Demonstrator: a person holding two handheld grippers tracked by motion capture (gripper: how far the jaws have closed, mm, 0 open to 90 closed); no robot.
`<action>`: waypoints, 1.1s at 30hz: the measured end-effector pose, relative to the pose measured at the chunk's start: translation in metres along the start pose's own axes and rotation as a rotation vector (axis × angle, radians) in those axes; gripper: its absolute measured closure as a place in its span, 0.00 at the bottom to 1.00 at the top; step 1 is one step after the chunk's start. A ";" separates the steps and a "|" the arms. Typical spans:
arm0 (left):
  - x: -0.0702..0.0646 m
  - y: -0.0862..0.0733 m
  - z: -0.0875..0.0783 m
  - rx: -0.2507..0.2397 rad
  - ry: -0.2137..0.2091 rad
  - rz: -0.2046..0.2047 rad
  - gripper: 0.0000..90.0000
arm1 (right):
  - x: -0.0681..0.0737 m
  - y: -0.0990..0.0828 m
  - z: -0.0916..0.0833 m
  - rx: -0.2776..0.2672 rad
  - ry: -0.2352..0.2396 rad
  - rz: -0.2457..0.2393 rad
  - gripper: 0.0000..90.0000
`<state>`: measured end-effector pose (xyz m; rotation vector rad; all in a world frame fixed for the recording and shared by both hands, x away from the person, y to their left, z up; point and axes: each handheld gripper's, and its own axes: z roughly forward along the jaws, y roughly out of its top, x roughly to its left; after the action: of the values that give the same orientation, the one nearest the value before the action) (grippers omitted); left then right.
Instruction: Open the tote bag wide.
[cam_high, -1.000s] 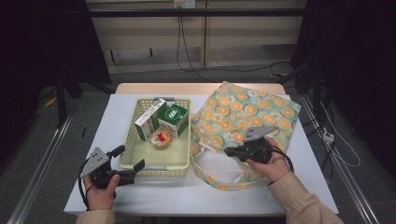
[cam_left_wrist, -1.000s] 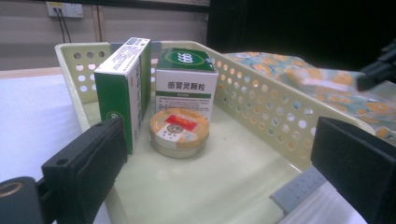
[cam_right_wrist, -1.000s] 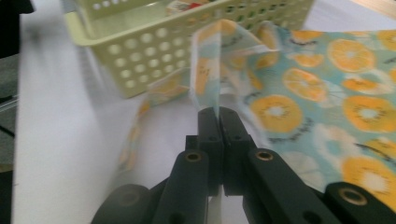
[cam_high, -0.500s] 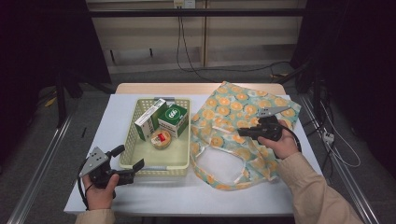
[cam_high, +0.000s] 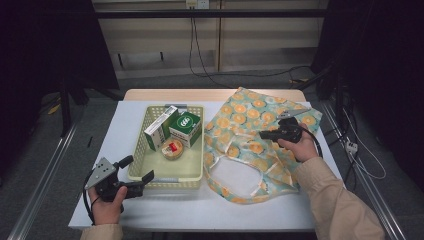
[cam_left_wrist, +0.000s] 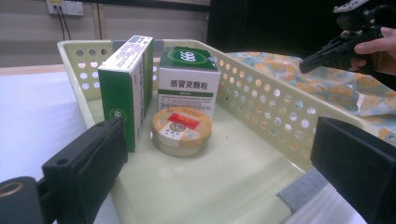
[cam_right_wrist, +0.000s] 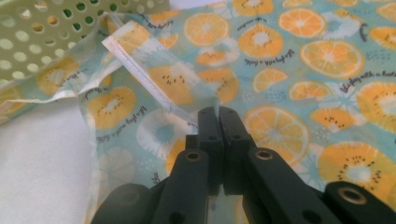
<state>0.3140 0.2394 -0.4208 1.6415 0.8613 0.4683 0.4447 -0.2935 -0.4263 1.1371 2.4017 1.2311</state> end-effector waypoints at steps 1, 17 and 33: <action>0.000 0.000 0.000 0.001 0.000 0.002 0.04 | 0.000 -0.001 0.001 0.007 -0.005 -0.001 0.99; 0.000 0.000 -0.001 0.002 0.003 0.005 0.04 | -0.012 -0.019 -0.002 0.018 -0.064 0.038 0.91; 0.000 0.001 0.002 0.003 -0.001 0.008 0.04 | 0.041 0.006 -0.020 -0.001 -0.071 -0.073 0.30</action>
<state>0.3159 0.2380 -0.4206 1.6480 0.8553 0.4713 0.4104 -0.2742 -0.4029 1.0649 2.3685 1.1494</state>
